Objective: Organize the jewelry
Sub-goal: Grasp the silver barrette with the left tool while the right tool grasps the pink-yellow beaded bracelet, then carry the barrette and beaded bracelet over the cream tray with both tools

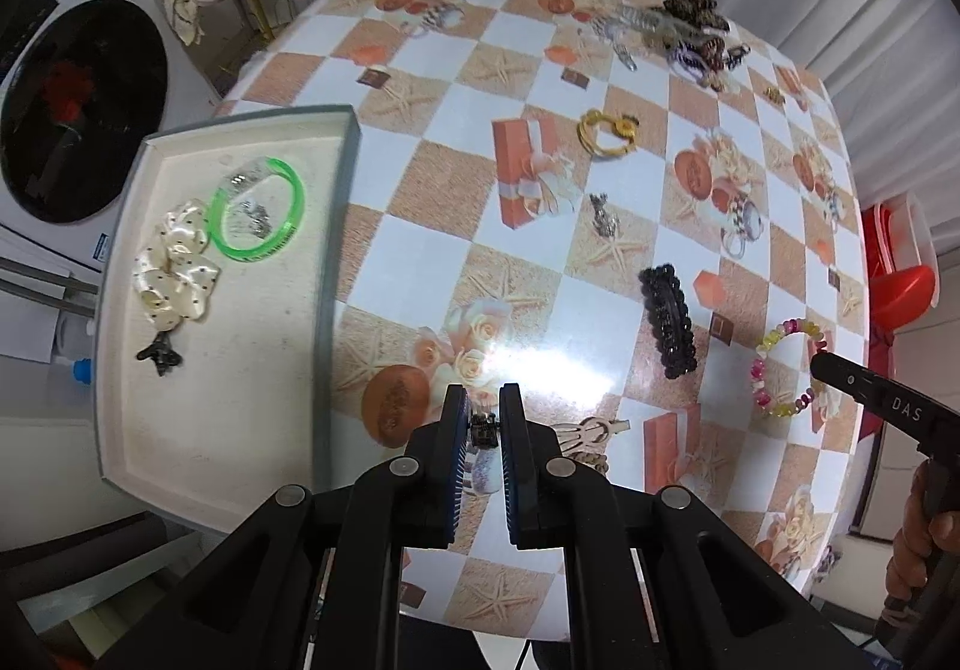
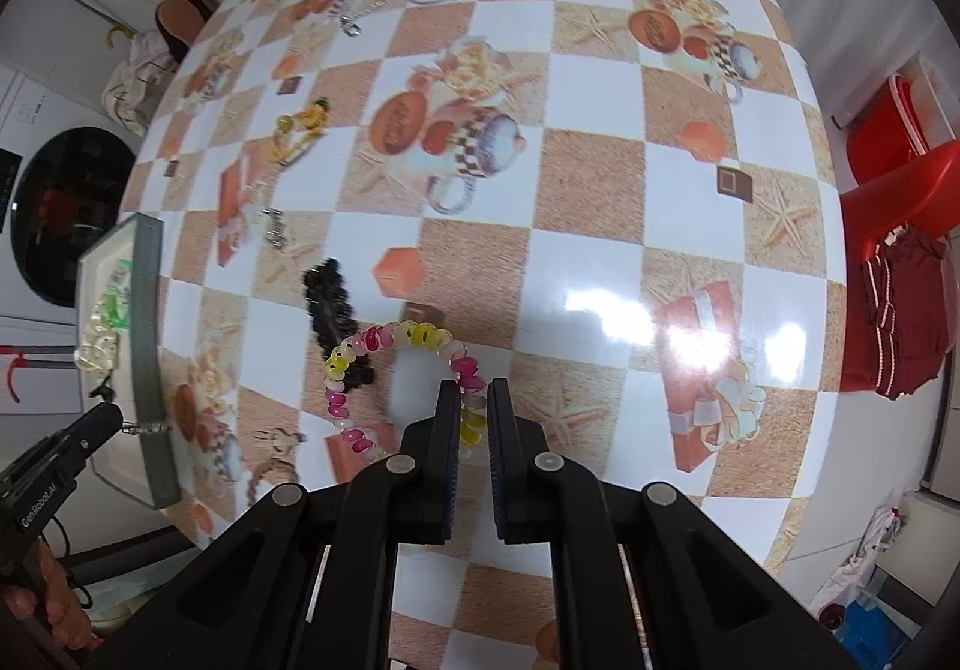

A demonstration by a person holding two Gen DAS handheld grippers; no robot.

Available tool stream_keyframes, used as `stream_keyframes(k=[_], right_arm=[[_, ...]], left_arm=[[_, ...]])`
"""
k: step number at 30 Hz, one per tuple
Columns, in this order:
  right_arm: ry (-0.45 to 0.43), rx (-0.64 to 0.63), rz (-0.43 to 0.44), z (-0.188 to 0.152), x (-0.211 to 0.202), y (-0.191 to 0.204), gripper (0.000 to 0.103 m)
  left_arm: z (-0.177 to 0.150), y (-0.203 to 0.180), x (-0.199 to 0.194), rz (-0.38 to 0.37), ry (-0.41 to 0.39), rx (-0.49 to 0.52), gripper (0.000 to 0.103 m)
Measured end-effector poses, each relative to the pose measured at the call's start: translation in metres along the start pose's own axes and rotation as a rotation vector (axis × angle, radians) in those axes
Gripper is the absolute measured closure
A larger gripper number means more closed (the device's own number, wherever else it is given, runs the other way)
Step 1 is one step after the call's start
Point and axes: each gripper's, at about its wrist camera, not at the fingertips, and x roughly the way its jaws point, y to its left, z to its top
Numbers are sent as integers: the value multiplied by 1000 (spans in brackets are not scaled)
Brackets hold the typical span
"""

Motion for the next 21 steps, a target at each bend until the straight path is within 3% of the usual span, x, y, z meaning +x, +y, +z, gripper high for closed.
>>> stream_keyframes(k=[11, 21], right_arm=[[-48, -58, 54, 7, -16, 61, 94], [-52, -119, 86, 1, -8, 154, 94]], left_arm=[[-2, 46, -25, -17, -47, -42, 87], [-11, 123, -36, -20, -48, -67, 87]])
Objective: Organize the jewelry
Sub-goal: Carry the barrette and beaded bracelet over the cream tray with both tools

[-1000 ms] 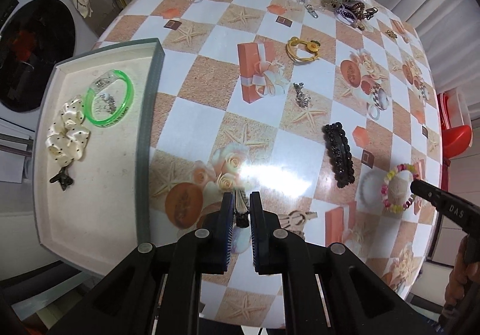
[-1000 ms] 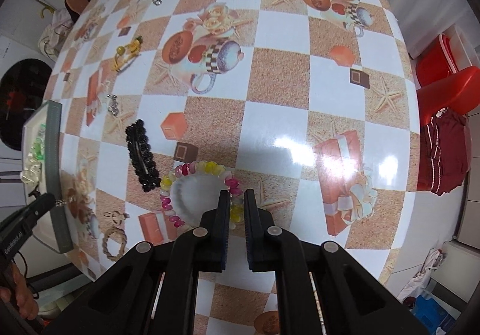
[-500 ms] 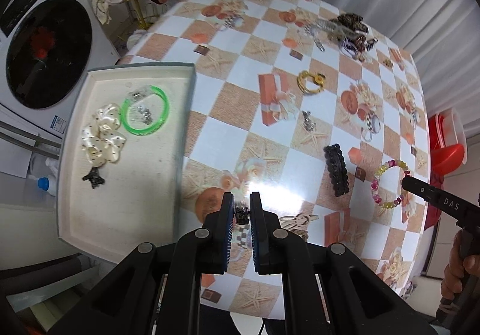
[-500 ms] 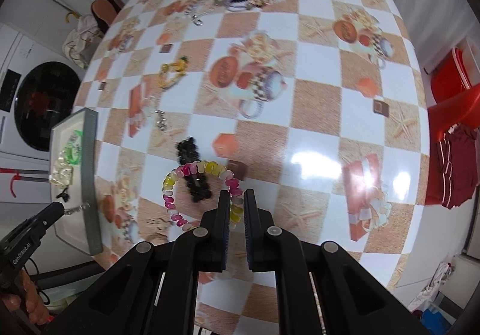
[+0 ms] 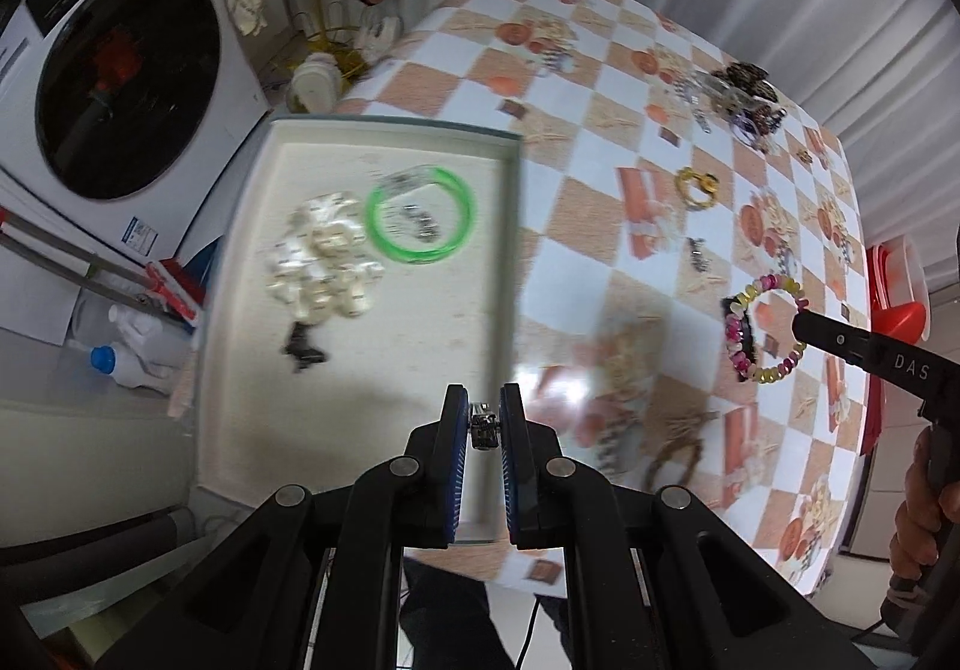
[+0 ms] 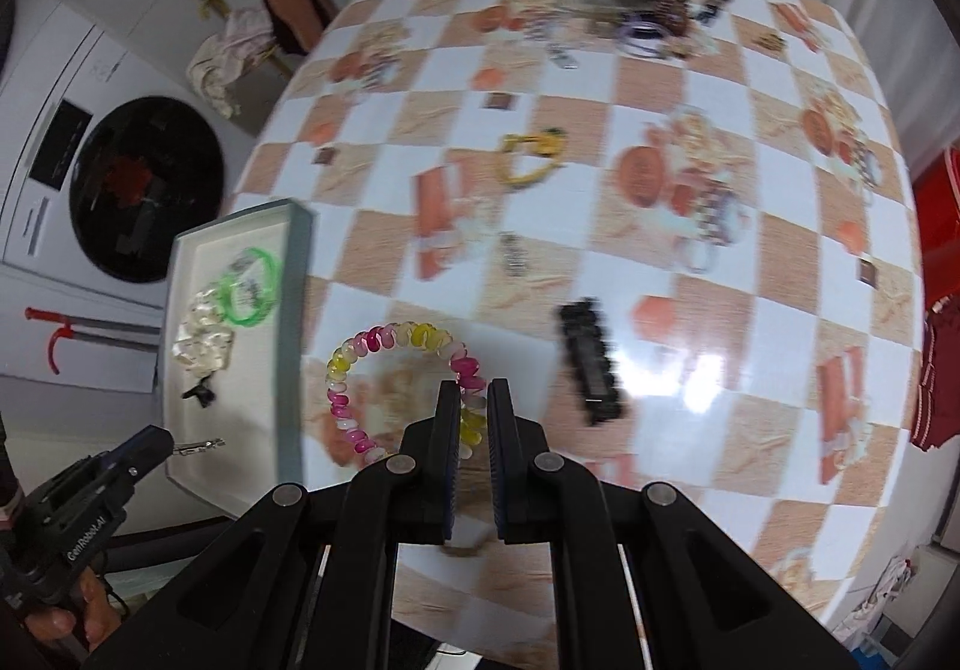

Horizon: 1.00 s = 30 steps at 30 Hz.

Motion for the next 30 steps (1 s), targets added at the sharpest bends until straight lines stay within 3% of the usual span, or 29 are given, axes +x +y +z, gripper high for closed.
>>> stream_keyframes(k=[8, 16, 30], right_arm=[[31, -110, 32, -7, 26, 84, 94], [103, -214, 46, -24, 68, 148, 94], [190, -285, -22, -24, 137, 181, 94]], left_arm=[[-13, 67, 8, 12, 24, -57, 87], [-25, 104, 34, 34, 87, -66, 87], [-10, 111, 91, 90, 133, -22, 87]])
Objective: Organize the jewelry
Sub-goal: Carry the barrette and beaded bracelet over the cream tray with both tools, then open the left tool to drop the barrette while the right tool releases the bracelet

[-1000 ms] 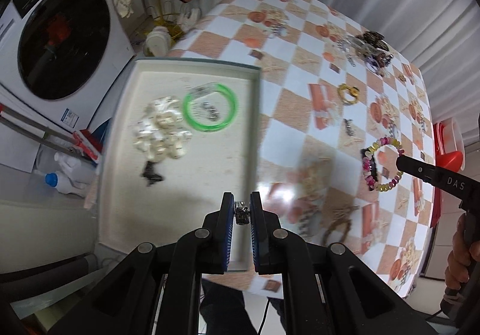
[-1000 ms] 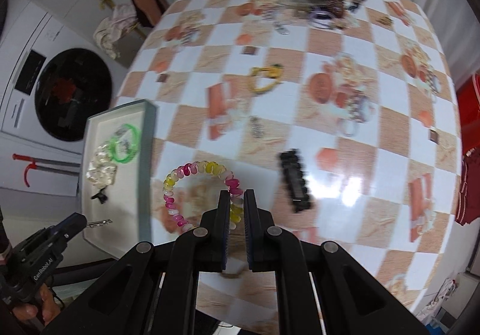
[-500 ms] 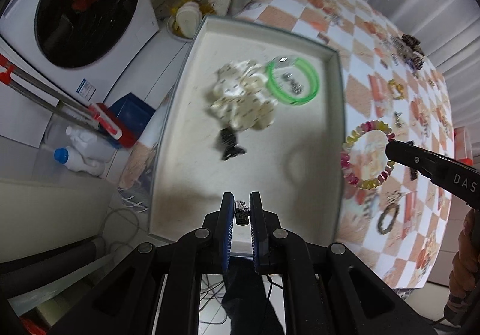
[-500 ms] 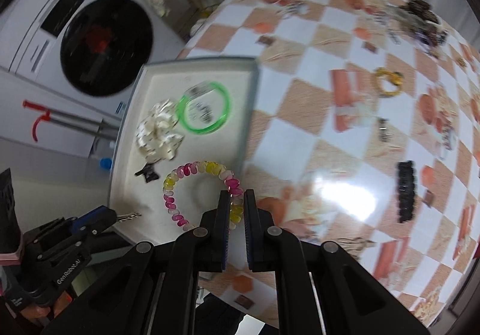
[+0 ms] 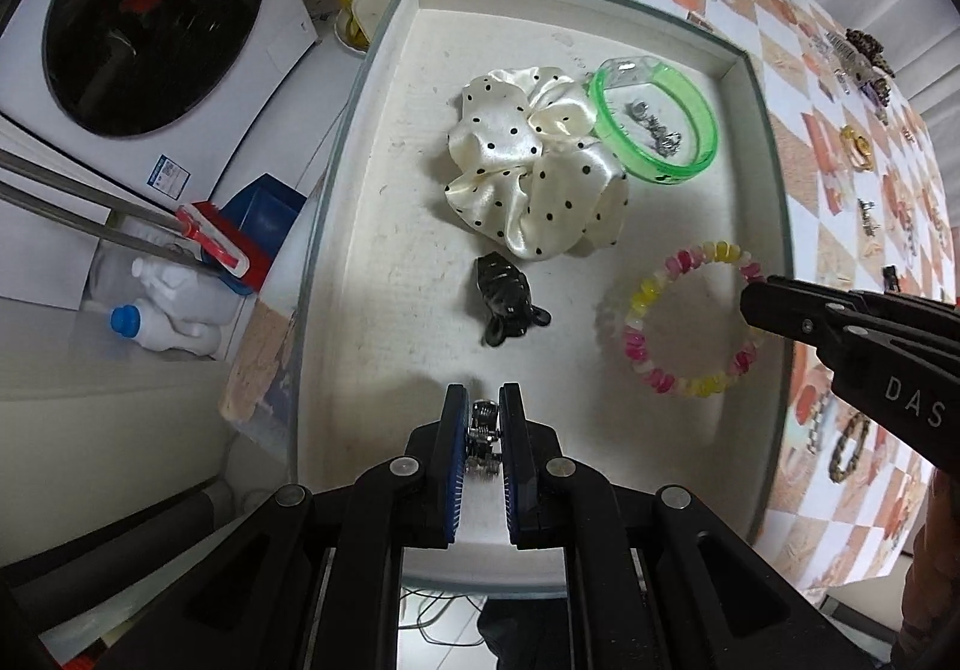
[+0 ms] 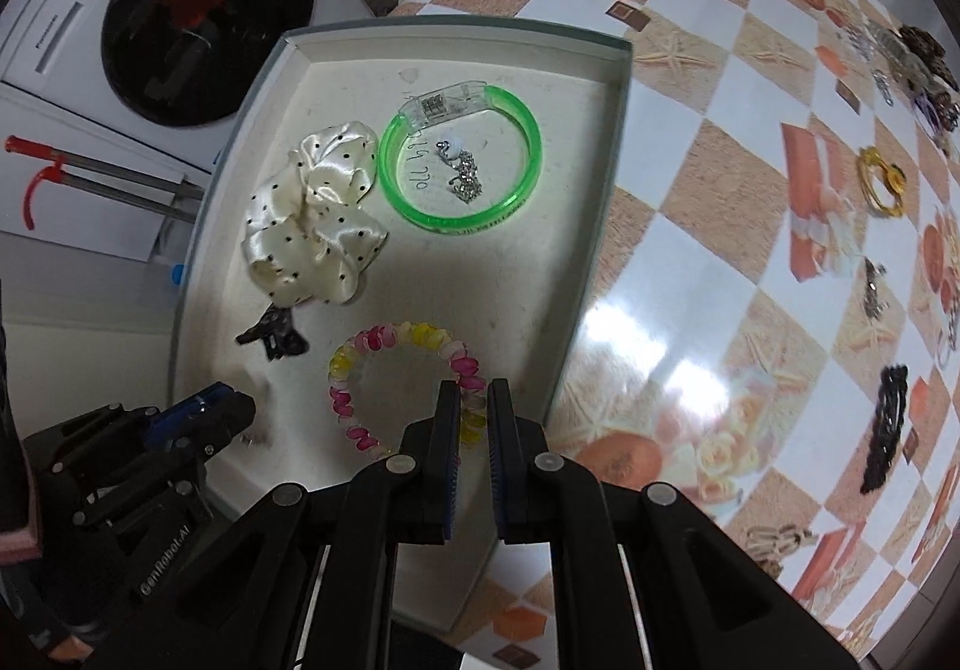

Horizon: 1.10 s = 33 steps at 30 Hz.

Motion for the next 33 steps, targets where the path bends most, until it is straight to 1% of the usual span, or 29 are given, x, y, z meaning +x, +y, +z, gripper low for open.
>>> stream_keyframes(k=[2, 8, 11, 16, 18, 19, 21, 22, 23, 24, 25, 26, 28, 29, 30, 33], right_arm=[[7, -3, -8, 4, 6, 1, 94], [27, 5, -28, 10, 21, -1, 94], [39, 8, -34, 12, 26, -4, 93], [34, -2, -41, 12, 28, -5, 92], [37, -1, -35, 14, 29, -7, 90], [38, 3, -33, 18, 34, -3, 86], [24, 12, -17, 18, 29, -2, 81], [14, 14, -8, 19, 25, -1, 74], [4, 15, 2, 20, 20, -1, 64], [-9, 19, 7, 20, 15, 0, 57], [-26, 24, 12, 22, 8, 1, 46], [-41, 31, 19, 22, 3, 0, 43], [-67, 55, 33, 23, -9, -3, 42], [-75, 67, 37, 22, -14, -5, 41], [-83, 79, 39, 22, -19, -8, 41], [-99, 103, 35, 17, -32, -16, 38]], left_arm=[[2, 0, 4, 13, -2, 2, 87], [1, -2, 19, 42, 25, 11, 87], [1, -3, 20, 46, 22, 17, 87], [1, -3, 20, 70, 31, 34, 87], [2, -2, 19, 77, 33, 29, 87], [2, -6, 15, 79, 30, 27, 87], [1, -9, 9, 82, 22, 27, 87], [1, -10, 6, 81, 16, 28, 87], [1, -11, 3, 78, 13, 29, 87], [1, -11, 2, 76, 12, 31, 87], [1, -13, 0, 74, 12, 33, 87], [1, -14, -2, 73, 13, 34, 85], [0, -15, -6, 78, 12, 31, 26], [-1, -15, -11, 100, -10, 22, 0], [-3, -16, -18, 118, -48, 21, 0], [-3, -19, -23, 101, -41, 37, 0]])
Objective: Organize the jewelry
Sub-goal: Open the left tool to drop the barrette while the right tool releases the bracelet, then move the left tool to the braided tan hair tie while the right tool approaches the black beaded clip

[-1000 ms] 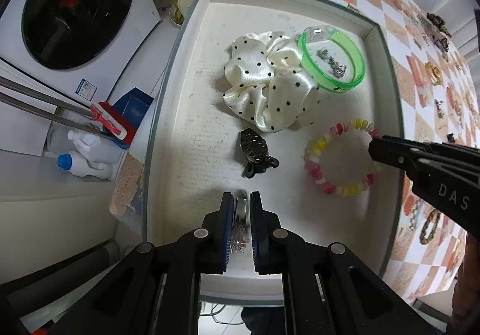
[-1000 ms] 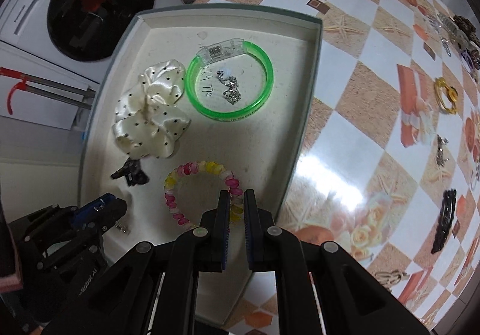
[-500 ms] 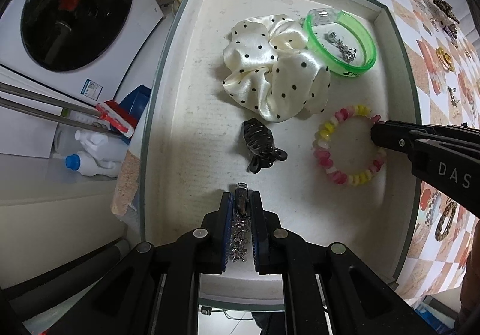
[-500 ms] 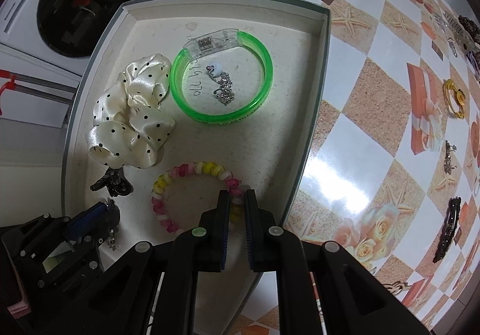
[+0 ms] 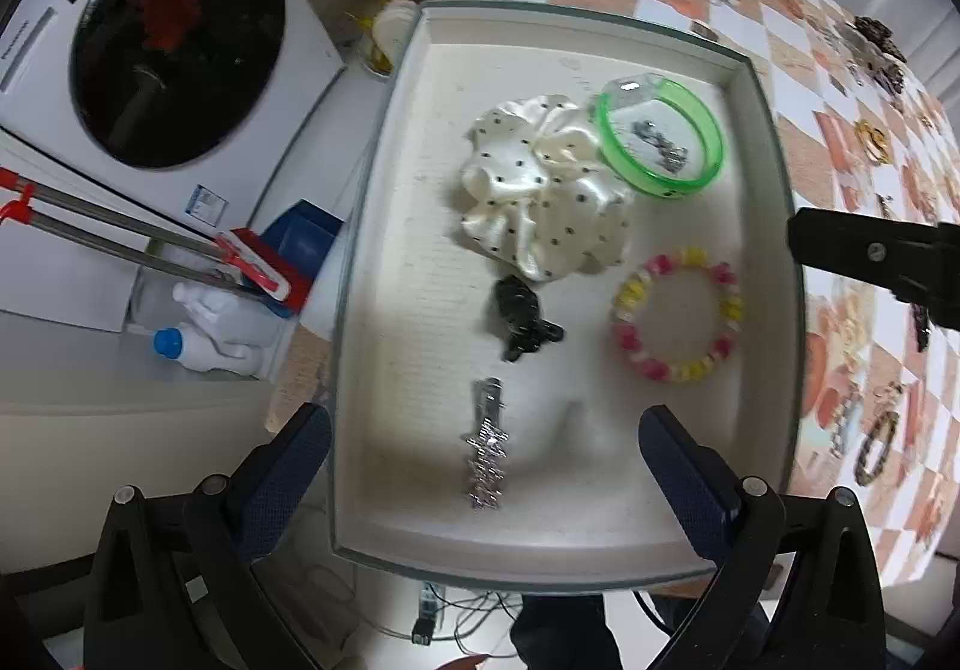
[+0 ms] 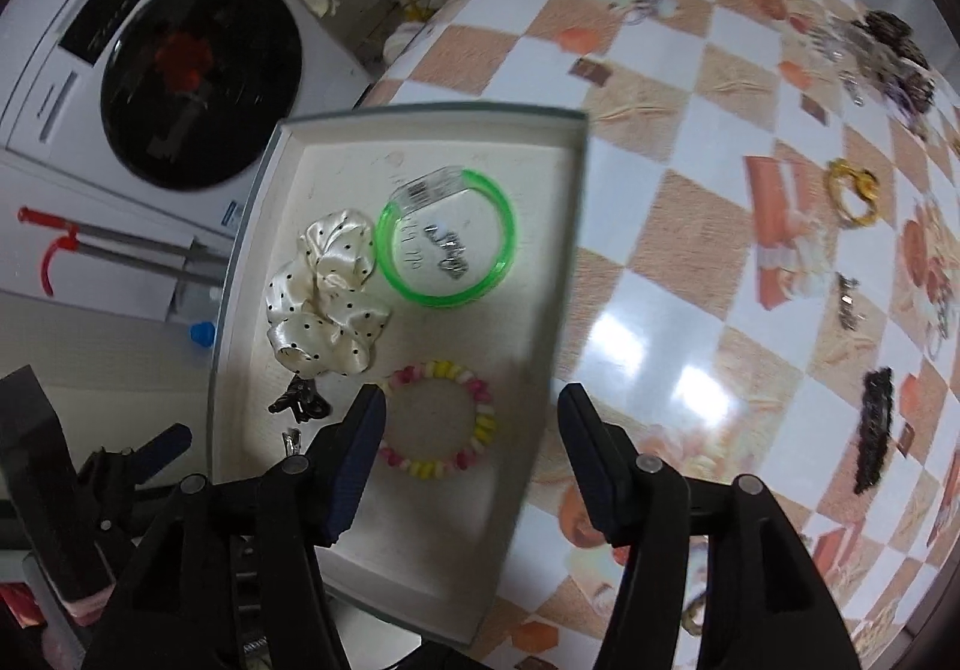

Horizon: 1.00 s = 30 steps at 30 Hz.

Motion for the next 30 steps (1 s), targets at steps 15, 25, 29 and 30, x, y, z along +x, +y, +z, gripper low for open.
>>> stream_keyframes(k=[15, 25, 29, 30], right_arm=[[-1, 233, -60, -65, -47, -97, 18], [26, 389, -142, -111, -68, -176, 18], [34, 423, -166, -121, -73, -202, 18], [36, 429, -169, -122, -73, -206, 18]], left_arm=[[-2, -41, -32, -23, -37, 112, 0], [-11, -93, -43, -68, -39, 228, 0], [-14, -117, -45, -83, -38, 271, 0], [-15, -122, -46, -86, -38, 281, 0]])
